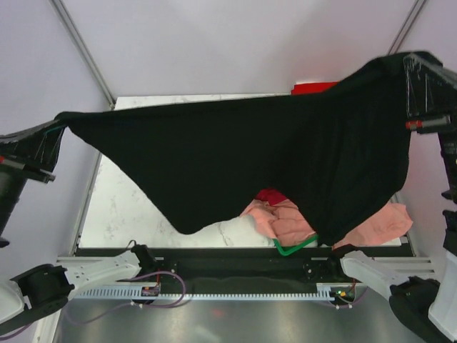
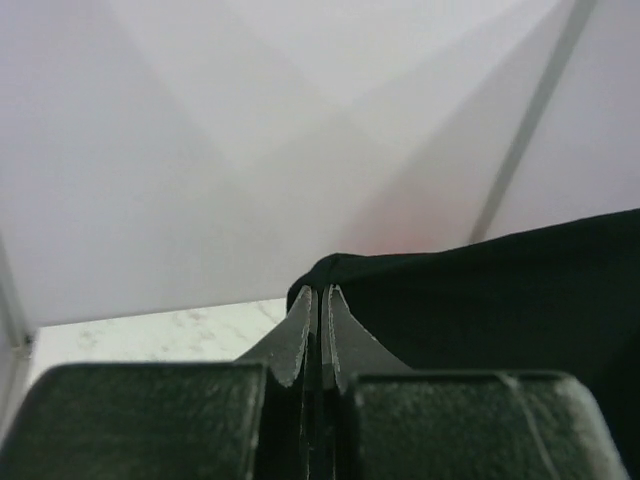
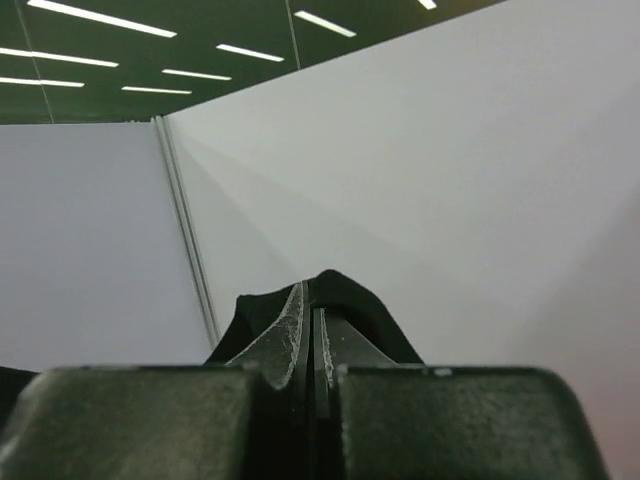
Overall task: Fold and stack the t-shirts
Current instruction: Flatten the tshirt out
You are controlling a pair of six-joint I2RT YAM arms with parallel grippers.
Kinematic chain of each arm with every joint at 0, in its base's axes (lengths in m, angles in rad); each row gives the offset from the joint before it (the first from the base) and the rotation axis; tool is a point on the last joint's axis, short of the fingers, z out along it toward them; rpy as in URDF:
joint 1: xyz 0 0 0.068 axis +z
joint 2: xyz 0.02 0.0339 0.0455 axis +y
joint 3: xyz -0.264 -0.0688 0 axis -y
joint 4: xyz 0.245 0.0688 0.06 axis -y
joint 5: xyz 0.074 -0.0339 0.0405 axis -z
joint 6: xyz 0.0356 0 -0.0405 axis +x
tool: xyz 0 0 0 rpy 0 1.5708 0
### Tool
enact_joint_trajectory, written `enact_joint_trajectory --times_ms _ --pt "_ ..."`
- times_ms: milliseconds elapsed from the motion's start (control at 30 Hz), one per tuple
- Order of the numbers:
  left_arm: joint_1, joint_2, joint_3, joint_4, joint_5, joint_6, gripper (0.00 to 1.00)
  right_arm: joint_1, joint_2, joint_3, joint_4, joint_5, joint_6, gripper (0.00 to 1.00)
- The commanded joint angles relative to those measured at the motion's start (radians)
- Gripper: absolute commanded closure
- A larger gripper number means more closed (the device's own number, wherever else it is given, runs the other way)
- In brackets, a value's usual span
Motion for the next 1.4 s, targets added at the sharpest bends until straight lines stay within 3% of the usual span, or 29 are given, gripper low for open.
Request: enact_joint_trajectory --times_ms 0,67,133,200,333,367,433,467,567,600,633,667,700,733,767,800,833,867,900,933,1067,1200,1367 --pt "0.003 0.101 -0.086 0.189 -0.225 0.244 0.98 -0.005 0.217 0.137 0.074 0.020 -0.096 1.00" --pt "0.000 0.168 -0.183 0.385 -0.360 0.394 0.98 -0.003 0.323 0.204 0.067 0.040 -0.139 1.00" --pt "0.005 0.260 -0.205 0.557 -0.408 0.513 0.98 -0.003 0.510 0.325 0.041 0.090 -0.162 1.00" --pt "0.083 0.329 -0.174 0.595 -0.398 0.542 0.98 -0.005 0.695 0.429 0.029 0.133 -0.171 1.00" --pt "0.434 0.582 0.037 0.331 -0.153 0.271 0.98 -0.006 0.980 0.566 0.026 0.167 -0.173 1.00" --pt "0.550 0.671 0.024 0.320 -0.076 0.246 0.98 -0.005 1.026 0.566 0.062 0.180 -0.174 1.00" --pt "0.658 0.765 -0.023 0.311 -0.002 0.153 0.98 -0.009 1.161 0.543 0.103 0.228 -0.177 1.00" --pt "0.765 0.896 -0.024 0.268 0.083 0.105 0.98 -0.012 1.214 0.560 0.115 0.248 -0.165 1.00" --pt "0.908 1.122 0.044 0.188 0.217 -0.052 0.98 -0.035 1.431 0.606 0.117 0.353 -0.127 1.00" --pt "0.946 1.279 0.138 0.115 0.254 -0.093 0.98 -0.043 1.501 0.603 0.118 0.388 -0.104 0.94" --pt "0.964 1.352 0.201 0.057 0.280 -0.111 0.98 -0.063 1.524 0.598 0.118 0.400 -0.097 0.71" --pt "0.982 1.413 0.269 0.005 0.291 -0.130 0.88 -0.074 1.540 0.586 0.103 0.401 -0.091 0.05" --pt "0.984 1.498 0.357 -0.078 0.294 -0.148 0.79 -0.083 1.546 0.574 0.091 0.408 -0.093 0.02" --pt "0.985 1.503 0.358 -0.088 0.294 -0.155 0.70 -0.094 1.532 0.554 0.081 0.420 -0.091 0.02" --pt "0.984 1.491 0.334 -0.085 0.300 -0.167 0.51 -0.101 1.511 0.484 0.080 0.433 -0.087 0.02" --pt "0.984 1.466 0.249 -0.071 0.307 -0.184 0.44 -0.105 1.449 0.442 0.081 0.430 -0.082 0.02" --pt "0.982 1.399 0.202 -0.030 0.316 -0.188 0.35 -0.114 1.413 0.402 0.083 0.428 -0.071 0.02" --pt "0.982 1.365 0.159 -0.013 0.323 -0.194 0.16 -0.112 1.375 0.321 0.084 0.430 -0.070 0.02" --pt "0.981 1.291 0.081 0.004 0.322 -0.201 0.06 -0.114 1.289 0.230 0.078 0.430 -0.055 0.02" --pt "0.978 1.255 0.046 0.006 0.319 -0.204 0.05 -0.114 1.240 0.229 0.078 0.427 -0.039 0.02" --pt "0.976 1.033 -0.203 0.039 0.351 -0.224 0.06 -0.112 0.961 -0.166 0.058 0.358 0.094 0.02" --pt "0.973 0.812 -0.610 0.139 0.458 -0.247 0.10 -0.114 0.642 -0.544 0.000 0.284 0.272 0.02" --pt "0.971 0.588 -0.973 0.275 0.596 -0.309 0.11 -0.115 0.347 -0.988 -0.057 0.221 0.439 0.02"
